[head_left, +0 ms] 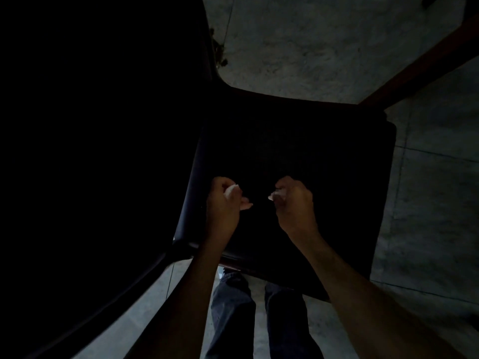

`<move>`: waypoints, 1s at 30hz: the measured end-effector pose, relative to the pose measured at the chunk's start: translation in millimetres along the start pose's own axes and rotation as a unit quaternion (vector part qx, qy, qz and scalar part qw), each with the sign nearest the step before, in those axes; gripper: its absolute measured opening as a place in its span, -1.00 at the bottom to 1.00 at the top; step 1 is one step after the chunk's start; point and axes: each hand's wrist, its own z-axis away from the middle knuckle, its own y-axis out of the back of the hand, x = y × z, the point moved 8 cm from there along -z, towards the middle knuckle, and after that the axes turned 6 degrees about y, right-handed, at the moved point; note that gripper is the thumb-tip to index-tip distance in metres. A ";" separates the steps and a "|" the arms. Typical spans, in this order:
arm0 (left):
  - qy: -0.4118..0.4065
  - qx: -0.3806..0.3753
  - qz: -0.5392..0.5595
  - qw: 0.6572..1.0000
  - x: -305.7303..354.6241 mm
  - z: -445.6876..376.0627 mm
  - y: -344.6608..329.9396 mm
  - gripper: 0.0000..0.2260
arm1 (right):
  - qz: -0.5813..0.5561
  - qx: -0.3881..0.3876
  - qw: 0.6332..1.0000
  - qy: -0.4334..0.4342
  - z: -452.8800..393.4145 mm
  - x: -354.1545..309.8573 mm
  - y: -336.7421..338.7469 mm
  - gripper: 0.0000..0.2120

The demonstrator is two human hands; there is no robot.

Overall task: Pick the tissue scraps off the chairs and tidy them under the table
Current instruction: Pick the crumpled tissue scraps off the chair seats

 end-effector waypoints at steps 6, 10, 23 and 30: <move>0.089 0.022 0.049 0.995 -9.9 11.4 2.3 -0.76 | -0.228 0.013 0.957 -0.178 11.1 27.1 1.3 -0.90; 0.088 -0.021 0.211 0.973 -1.8 23.5 -7.6 -0.86 | -0.425 0.017 0.884 -0.193 24.4 7.4 0.9 -0.90; 0.118 -0.112 0.308 0.937 18.9 52.8 -36.6 -0.71 | -0.478 -0.009 0.869 -0.128 39.2 -44.2 -4.7 -0.96; 0.108 -0.028 0.217 0.970 12.0 56.1 -24.1 -0.80 | -0.303 -0.047 0.951 -0.047 51.2 -45.1 -0.8 -0.90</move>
